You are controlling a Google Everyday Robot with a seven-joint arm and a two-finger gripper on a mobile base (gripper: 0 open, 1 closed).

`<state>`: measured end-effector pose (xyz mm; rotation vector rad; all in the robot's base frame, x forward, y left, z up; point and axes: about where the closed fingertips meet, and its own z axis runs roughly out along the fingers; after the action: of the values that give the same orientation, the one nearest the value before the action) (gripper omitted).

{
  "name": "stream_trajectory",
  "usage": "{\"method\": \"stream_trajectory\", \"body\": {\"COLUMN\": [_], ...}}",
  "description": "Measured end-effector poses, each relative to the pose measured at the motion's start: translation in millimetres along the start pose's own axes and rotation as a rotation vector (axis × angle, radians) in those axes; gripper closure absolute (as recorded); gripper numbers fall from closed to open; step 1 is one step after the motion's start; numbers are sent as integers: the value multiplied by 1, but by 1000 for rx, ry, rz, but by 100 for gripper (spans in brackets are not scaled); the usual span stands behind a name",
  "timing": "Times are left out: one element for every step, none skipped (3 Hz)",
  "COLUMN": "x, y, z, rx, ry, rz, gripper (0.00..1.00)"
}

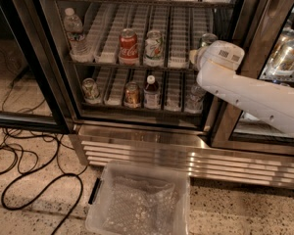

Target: Pick green can from middle shelf of fridge

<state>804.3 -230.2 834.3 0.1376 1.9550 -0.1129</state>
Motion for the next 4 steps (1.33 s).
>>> {"method": "stream_trajectory", "body": {"x": [-5, -11, -11, -12], "y": [-3, -4, -1, 5], "z": [1, 2, 2, 7], "rx": [8, 10, 10, -6], "ry": [-15, -32, -32, -40], "rz": [8, 17, 17, 44], "gripper": [32, 32, 32, 32]}}
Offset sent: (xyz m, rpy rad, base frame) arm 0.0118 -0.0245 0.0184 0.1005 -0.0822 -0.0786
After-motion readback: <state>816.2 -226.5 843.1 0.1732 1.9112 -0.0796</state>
